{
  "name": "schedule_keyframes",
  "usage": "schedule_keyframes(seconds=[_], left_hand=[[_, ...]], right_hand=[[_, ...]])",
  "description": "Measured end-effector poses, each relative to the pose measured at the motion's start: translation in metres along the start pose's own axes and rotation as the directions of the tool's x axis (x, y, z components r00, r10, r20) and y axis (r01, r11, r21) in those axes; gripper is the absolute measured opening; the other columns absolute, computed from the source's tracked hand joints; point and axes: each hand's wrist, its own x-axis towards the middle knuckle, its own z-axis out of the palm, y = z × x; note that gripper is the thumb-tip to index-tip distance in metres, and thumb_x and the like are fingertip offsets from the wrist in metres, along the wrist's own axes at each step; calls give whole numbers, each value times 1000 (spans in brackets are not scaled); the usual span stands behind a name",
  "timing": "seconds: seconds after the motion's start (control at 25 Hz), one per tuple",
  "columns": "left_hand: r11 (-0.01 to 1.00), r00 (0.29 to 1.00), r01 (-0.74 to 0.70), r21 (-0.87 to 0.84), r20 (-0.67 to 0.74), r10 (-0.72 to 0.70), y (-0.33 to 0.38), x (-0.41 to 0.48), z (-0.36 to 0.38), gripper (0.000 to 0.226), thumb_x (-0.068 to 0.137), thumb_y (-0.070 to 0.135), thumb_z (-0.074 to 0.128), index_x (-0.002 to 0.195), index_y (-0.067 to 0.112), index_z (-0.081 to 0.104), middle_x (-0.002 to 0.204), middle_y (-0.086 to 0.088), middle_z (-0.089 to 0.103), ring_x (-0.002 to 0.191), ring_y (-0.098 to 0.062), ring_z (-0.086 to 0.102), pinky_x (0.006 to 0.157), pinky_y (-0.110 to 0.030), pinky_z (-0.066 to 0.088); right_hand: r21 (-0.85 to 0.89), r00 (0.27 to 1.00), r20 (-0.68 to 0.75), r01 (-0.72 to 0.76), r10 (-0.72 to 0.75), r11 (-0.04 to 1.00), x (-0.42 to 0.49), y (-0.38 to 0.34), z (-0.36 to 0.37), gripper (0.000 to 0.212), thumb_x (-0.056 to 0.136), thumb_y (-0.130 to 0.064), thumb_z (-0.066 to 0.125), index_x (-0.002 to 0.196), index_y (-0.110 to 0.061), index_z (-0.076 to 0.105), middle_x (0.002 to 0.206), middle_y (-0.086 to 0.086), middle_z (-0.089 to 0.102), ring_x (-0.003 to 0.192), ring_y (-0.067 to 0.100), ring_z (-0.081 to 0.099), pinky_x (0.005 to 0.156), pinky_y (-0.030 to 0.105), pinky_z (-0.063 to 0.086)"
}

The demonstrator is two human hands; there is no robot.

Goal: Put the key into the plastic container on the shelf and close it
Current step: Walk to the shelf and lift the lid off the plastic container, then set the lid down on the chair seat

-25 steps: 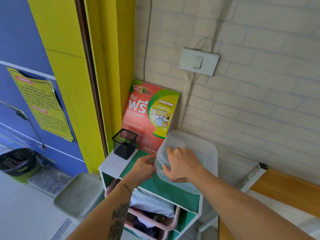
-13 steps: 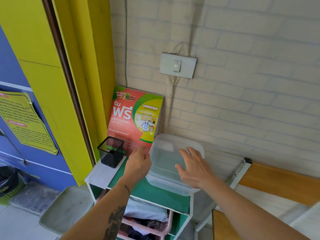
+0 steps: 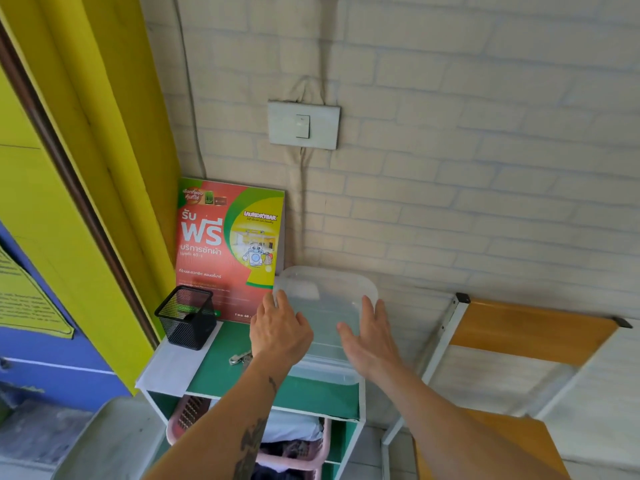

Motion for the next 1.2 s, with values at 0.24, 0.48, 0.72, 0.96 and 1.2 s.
schedule_keyframes(seconds=[0.24,0.48,0.72,0.96,1.2], left_hand=[[1000,1000,10,-22,-11,-10,1,0,-3,58,87,34,45,139,11,38,144,-13,42,128,-32,44,106,-46,40],[999,998,4,-54,-56,-7,10,-3,-10,57,87,32,47,141,16,41,155,-15,31,135,-34,38,111,-47,35],[991,990,-75,-108,-126,61,47,-16,-2,54,86,25,48,138,14,43,155,-14,31,128,-36,41,107,-46,37],[981,984,-153,-122,-104,141,110,-57,23,56,91,24,45,146,15,37,162,-10,18,141,-31,28,115,-38,27],[968,971,-238,-82,-33,237,193,-119,72,59,91,25,43,147,11,34,161,-10,20,142,-30,27,119,-40,26]], right_hand=[[145,1000,12,-15,14,989,4,-3,-7,78,98,-50,46,157,-24,3,165,2,-13,152,19,-4,120,40,7],[123,997,-67,57,-49,991,8,-4,-20,72,99,-48,43,157,-25,9,166,-1,-10,152,16,-2,119,39,9],[4,973,-225,57,-54,998,-2,18,-41,65,101,-41,42,156,-21,15,166,0,-8,152,18,-1,118,39,16],[39,935,-355,37,-21,999,-32,81,-81,67,96,-34,52,154,-17,24,166,-1,0,152,17,3,119,36,17],[-10,918,-397,-9,4,1000,-74,177,-140,65,95,-35,51,152,-13,29,166,0,5,151,16,7,118,36,24]])
